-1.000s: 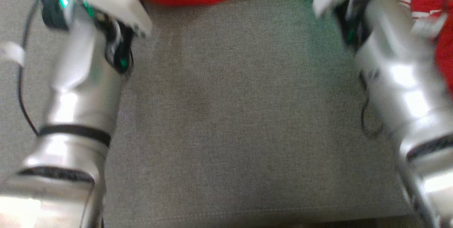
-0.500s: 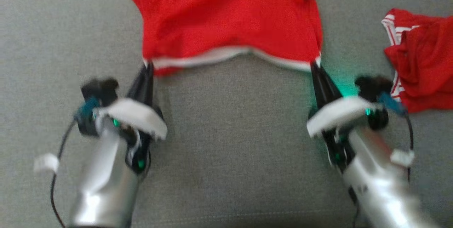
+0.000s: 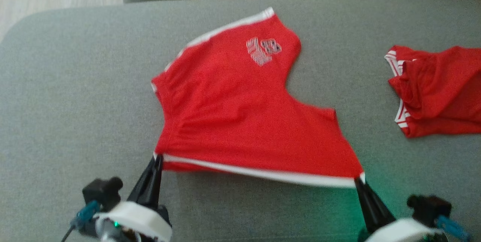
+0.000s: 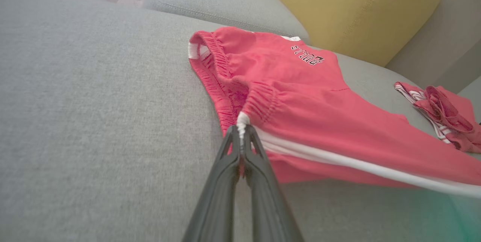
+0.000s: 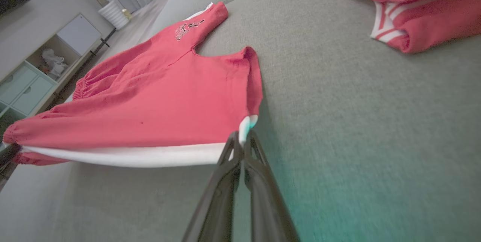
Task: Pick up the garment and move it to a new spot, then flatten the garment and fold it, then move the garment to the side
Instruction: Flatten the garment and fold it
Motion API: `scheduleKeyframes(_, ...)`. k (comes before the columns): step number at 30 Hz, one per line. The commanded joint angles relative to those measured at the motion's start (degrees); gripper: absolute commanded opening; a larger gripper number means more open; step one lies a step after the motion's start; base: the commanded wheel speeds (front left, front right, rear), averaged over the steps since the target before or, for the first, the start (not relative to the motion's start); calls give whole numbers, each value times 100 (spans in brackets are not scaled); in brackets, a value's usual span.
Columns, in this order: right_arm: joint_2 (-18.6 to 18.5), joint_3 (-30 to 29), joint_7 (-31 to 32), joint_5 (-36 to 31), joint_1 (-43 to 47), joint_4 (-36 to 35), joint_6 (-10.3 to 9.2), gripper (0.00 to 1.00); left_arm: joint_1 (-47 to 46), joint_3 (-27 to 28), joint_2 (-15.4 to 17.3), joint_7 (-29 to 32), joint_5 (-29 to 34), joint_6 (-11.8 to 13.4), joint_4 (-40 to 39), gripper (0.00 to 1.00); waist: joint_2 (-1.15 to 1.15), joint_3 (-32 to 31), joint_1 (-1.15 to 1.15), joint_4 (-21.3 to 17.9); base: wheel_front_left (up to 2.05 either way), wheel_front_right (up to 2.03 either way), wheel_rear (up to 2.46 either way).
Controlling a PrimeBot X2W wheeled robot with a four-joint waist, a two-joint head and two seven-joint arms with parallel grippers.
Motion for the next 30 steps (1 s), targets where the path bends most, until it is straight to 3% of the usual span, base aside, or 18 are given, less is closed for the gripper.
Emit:
scheduleKeyframes(1,-11,45,134,-100,91,-408,39,0,-11,201,129,42,-66,66,-331,0,0,-139,1,-2,0,0,0)
scheduleKeyframes(7,26,-184,959,-205,1063,-1747,39,0,812,209,189,618,-161,379,-1418,0,0,-313,1,-33,0,0,0)
scheduleKeyframes(14,29,-485,1238,-193,1028,-2297,39,0,993,208,232,929,-216,534,-2001,0,0,-333,1,52,0,0,0)
scheduleKeyframes(23,19,-452,1218,-410,-987,-1354,39,0,-86,211,283,1100,-315,355,-1572,0,0,213,1,330,0,0,0)
scheduleKeyframes(30,-363,-247,1228,-498,-3014,-73,39,0,-1405,161,118,1058,-579,93,-819,0,0,944,1,788,0,0,0)
